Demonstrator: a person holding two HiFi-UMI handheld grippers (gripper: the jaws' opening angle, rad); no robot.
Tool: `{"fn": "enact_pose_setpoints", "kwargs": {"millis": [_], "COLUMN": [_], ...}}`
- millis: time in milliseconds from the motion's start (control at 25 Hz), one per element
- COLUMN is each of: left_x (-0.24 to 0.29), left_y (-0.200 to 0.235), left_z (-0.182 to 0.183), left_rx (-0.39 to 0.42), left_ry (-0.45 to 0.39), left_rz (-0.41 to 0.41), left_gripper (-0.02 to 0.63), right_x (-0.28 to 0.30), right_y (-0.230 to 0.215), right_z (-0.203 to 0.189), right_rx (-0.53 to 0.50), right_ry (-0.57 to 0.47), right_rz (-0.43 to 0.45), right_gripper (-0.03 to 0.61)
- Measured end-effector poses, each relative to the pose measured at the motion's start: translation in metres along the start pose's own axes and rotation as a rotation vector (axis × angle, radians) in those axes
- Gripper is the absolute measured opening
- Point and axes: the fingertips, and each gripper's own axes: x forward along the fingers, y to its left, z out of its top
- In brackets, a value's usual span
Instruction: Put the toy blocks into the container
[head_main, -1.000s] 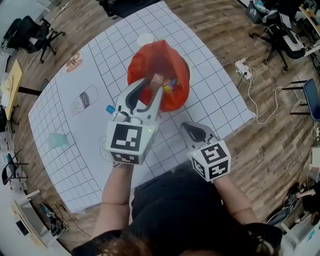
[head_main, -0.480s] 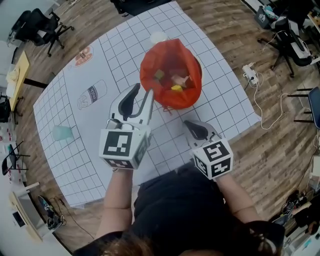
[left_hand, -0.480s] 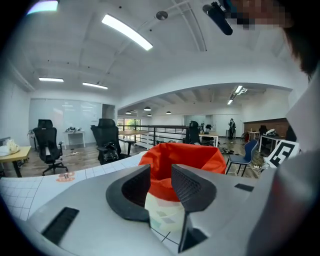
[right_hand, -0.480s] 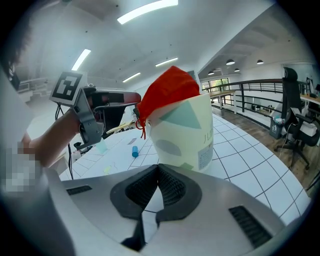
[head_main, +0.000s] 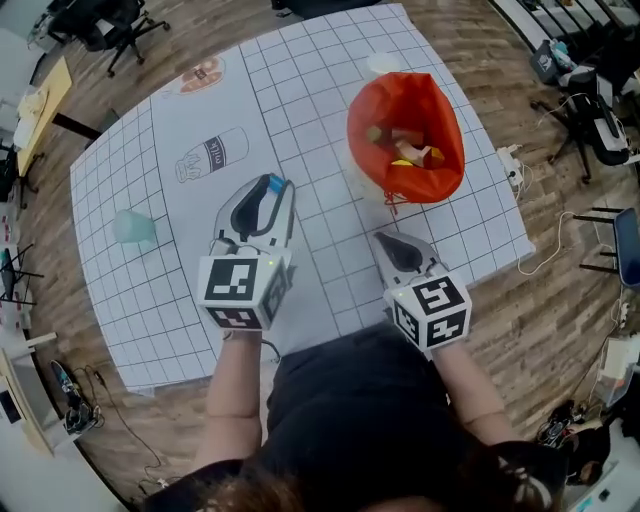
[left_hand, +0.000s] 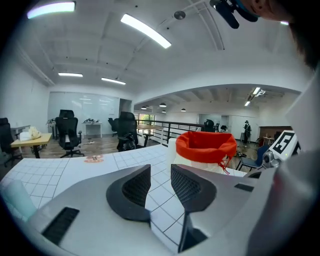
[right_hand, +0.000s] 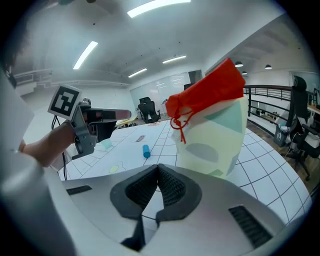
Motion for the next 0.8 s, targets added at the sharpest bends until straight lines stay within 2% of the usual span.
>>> {"fn": "enact_pose_setpoints", "kwargs": {"millis": [400, 800], "left_x": [-0.079, -0.135], "left_y": [0.078, 0.129], "left_z": [-0.057, -0.112], "left_rx": [-0.106, -0.219], "left_ry": [0.066, 0.107], "left_rz": [0.167, 0.321], "left_gripper": [0.14, 0.14], "right_x": [0.054, 0.119], "right_y": [0.057, 0.084], "right_z": [0.007, 0.018], "right_rx": [-0.083, -0.169], "right_ry": [0.03, 0.057], "right_rz": [0.079, 0.138], "right_gripper": [0.017, 0.053]}}
